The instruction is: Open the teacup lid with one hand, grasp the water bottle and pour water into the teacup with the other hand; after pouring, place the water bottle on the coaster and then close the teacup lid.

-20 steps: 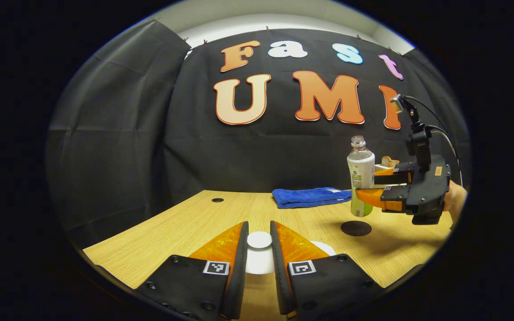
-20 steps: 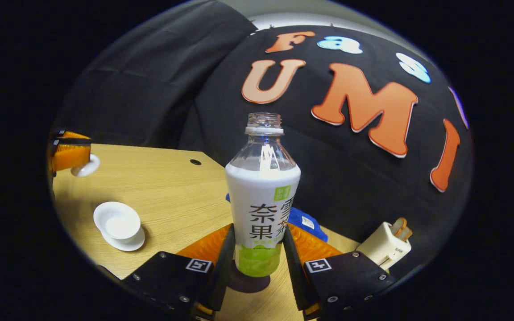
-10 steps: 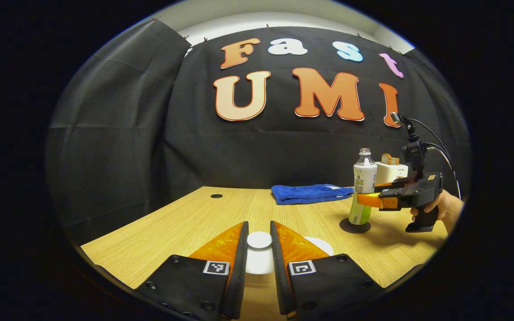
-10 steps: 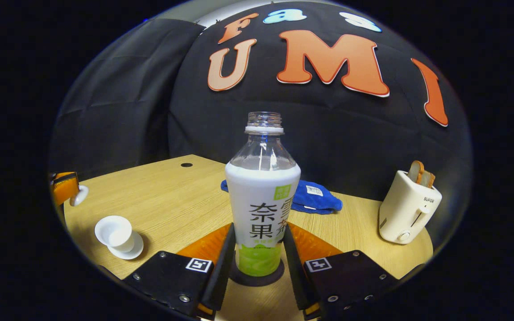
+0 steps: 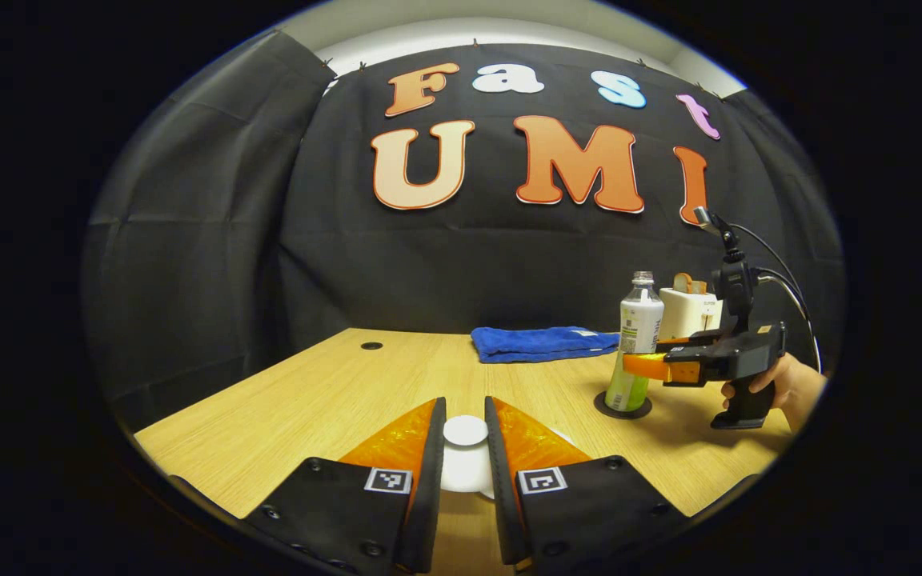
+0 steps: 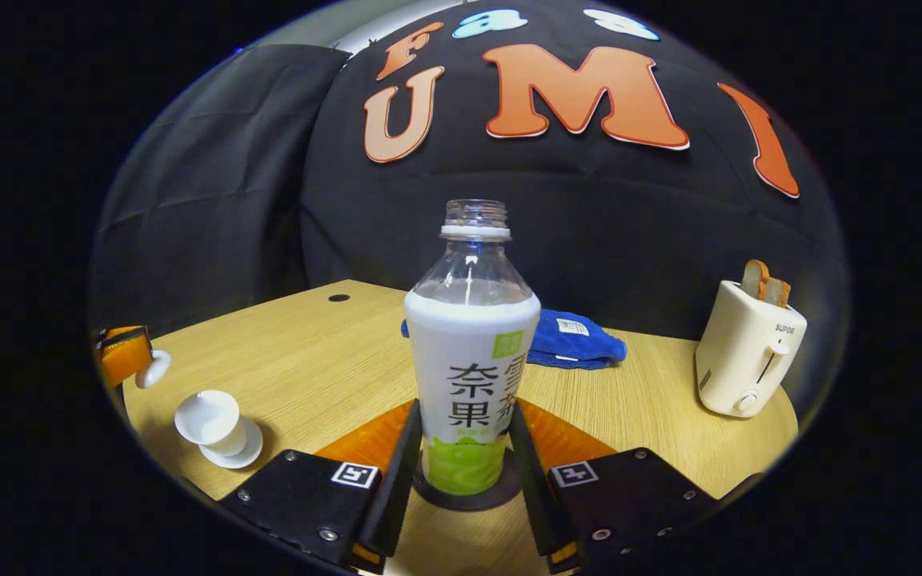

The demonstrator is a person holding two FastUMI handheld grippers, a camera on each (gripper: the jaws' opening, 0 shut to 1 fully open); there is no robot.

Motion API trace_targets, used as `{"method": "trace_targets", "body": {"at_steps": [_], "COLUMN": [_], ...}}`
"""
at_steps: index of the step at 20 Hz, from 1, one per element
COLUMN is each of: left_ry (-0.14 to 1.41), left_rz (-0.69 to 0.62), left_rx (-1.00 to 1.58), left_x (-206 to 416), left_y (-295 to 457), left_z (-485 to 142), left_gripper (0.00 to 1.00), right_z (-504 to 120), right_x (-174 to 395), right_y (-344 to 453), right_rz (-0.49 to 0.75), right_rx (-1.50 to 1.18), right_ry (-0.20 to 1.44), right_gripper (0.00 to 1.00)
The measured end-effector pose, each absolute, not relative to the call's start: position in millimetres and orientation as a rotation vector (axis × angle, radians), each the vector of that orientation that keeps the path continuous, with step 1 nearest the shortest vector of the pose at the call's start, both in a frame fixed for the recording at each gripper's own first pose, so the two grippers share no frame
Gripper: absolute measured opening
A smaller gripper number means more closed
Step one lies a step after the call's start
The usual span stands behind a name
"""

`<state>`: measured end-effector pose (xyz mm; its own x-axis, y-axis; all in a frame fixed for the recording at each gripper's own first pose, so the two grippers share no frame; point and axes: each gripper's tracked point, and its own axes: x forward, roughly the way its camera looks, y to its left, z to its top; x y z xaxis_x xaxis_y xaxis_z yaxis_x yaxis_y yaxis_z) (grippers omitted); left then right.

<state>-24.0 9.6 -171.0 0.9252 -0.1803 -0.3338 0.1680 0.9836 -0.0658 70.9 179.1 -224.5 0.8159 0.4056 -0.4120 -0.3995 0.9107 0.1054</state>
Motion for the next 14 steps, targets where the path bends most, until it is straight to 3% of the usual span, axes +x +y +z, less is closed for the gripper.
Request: {"method": "trace_targets", "body": {"at_steps": [4, 8, 13, 14], "left_ry": [0.345, 0.348, 0.394, 0.404], "left_rz": [-0.208, -0.236, -0.276, -0.279], "left_rx": [-0.053, -0.066, -0.055, -0.051], "left_x": [-20, -12, -8, -9], "left_y": [-9, -26, -47, -49], "left_z": [-169, -172, -192, -197], "left_gripper": [0.34, 0.34, 0.31, 0.34], "right_z": [-230, -227, -219, -216], "right_x": [69, 64, 57, 54], "right_y": [180, 175, 161, 157], "right_rz": [0.448, 0.435, 0.422, 0.418], "right_rx": [0.022, 0.040, 0.067, 0.071], "right_ry": [0.452, 0.454, 0.441, 0.441], "right_gripper": [0.68, 0.84, 0.91, 0.91]}}
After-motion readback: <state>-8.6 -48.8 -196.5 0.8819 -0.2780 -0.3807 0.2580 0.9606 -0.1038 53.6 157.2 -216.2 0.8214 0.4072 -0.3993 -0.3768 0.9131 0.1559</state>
